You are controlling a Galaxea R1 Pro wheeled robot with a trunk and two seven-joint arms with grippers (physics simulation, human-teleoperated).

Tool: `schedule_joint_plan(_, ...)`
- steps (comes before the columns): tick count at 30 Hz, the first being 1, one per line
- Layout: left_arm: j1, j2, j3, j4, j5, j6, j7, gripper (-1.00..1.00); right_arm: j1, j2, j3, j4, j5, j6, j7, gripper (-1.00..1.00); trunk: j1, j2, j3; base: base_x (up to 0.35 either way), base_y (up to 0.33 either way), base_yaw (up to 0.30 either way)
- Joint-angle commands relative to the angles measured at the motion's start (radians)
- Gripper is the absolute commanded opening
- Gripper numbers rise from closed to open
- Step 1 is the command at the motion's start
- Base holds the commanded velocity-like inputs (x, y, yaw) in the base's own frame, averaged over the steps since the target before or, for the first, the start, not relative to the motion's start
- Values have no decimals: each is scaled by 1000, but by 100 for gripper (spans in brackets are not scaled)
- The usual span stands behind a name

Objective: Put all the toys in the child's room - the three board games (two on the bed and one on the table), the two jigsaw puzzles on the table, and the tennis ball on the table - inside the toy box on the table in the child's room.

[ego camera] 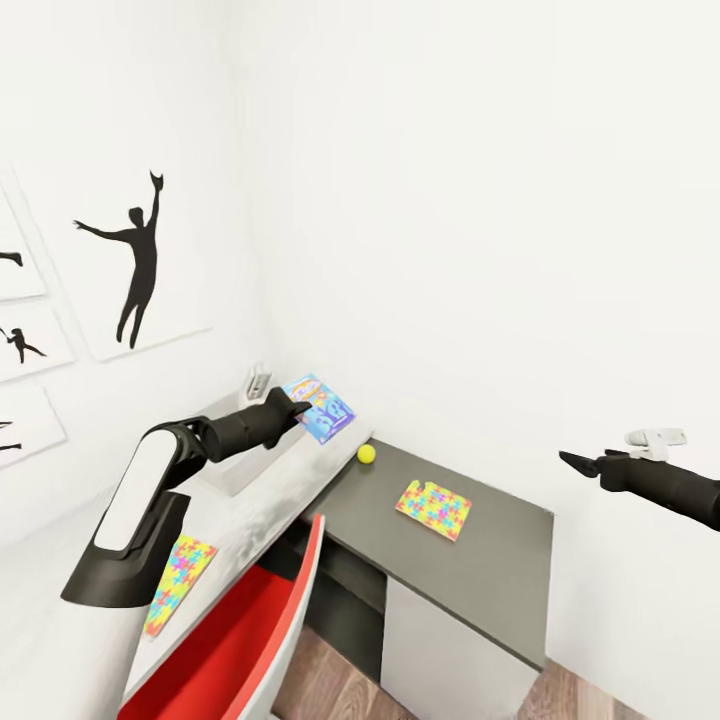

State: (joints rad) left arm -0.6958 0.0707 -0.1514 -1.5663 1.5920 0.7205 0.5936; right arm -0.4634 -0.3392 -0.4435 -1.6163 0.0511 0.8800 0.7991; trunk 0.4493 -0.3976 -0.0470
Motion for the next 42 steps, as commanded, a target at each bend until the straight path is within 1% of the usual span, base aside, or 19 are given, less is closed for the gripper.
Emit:
schedule_joint_plan(1,1,4,5,-4,14,-3,10,-100,-2,0,-1,0,6,5,8,100,1,-2,-2,0,0,-292)
schedule_joint_plan(6,7,19,45,-11,14,-2,11,-100,-2,0,-2,0,6,5,8,100,1,-2,-2,0,0,-292)
schedule_joint_plan(7,9,37,66,-12,15,4,10,-100,-2,0,-3,0,6,5,9,100,1,-2,-2,0,0,-292)
schedule_joint_plan(9,9,50,83,-13,15,14,10,-100,-1,0,-3,0,6,5,9,100,1,-2,-2,0,0,-292)
schedule_joint_plan(10,8,67,124,-13,15,39,10,-100,-1,0,-4,0,5,5,9,100,1,-2,-2,0,0,-292)
schedule_joint_plan(12,6,72,143,-14,15,56,11,-100,-1,0,-4,0,5,5,9,100,1,-2,-2,0,0,-292)
schedule_joint_plan(14,-4,76,172,-14,16,87,13,-100,-1,0,-2,0,5,5,9,100,1,-2,-2,0,0,-292)
schedule_joint_plan(20,-17,79,181,-14,17,96,14,-100,-1,0,-1,0,5,5,9,100,1,-2,-2,0,0,-292)
schedule_joint_plan(22,-18,84,183,-14,17,98,15,-100,-1,0,-1,0,5,5,9,100,1,-2,-2,0,0,-292)
schedule_joint_plan(24,-18,104,193,-14,18,99,14,-100,-1,0,-1,0,6,5,9,100,1,-2,-2,0,0,-292)
schedule_joint_plan(25,-15,128,212,-14,47,101,15,-100,-1,0,-2,0,5,5,9,100,1,-2,-2,0,0,-292)
schedule_joint_plan(28,-11,160,231,-16,97,103,16,-100,-1,0,-3,0,5,5,9,100,1,-2,-2,0,0,-292)
schedule_joint_plan(29,-9,188,240,-17,126,104,17,-100,-1,0,-2,0,5,5,9,100,1,-2,-2,0,0,-261)
schedule_joint_plan(31,-8,217,247,-17,145,104,17,-100,-1,0,-1,0,5,5,9,100,1,-2,-2,0,0,-202)
schedule_joint_plan(34,-3,260,261,-18,165,104,17,-100,-1,0,0,0,5,5,9,100,1,-2,-2,0,0,-117)
schedule_joint_plan(37,7,298,290,-17,192,105,17,-100,-1,0,0,0,5,5,9,100,1,-2,-2,0,0,-60)
schedule_joint_plan(38,20,319,307,-17,212,105,18,-100,-1,0,-1,0,5,4,9,100,1,-2,-2,0,0,-30)
schedule_joint_plan(41,43,346,329,-17,233,105,18,-100,-1,0,-1,0,5,3,9,100,1,-2,-2,0,0,-20)
schedule_joint_plan(42,56,362,343,-17,241,105,17,-100,-1,0,-1,0,5,3,9,100,1,-2,-2,0,0,-10)
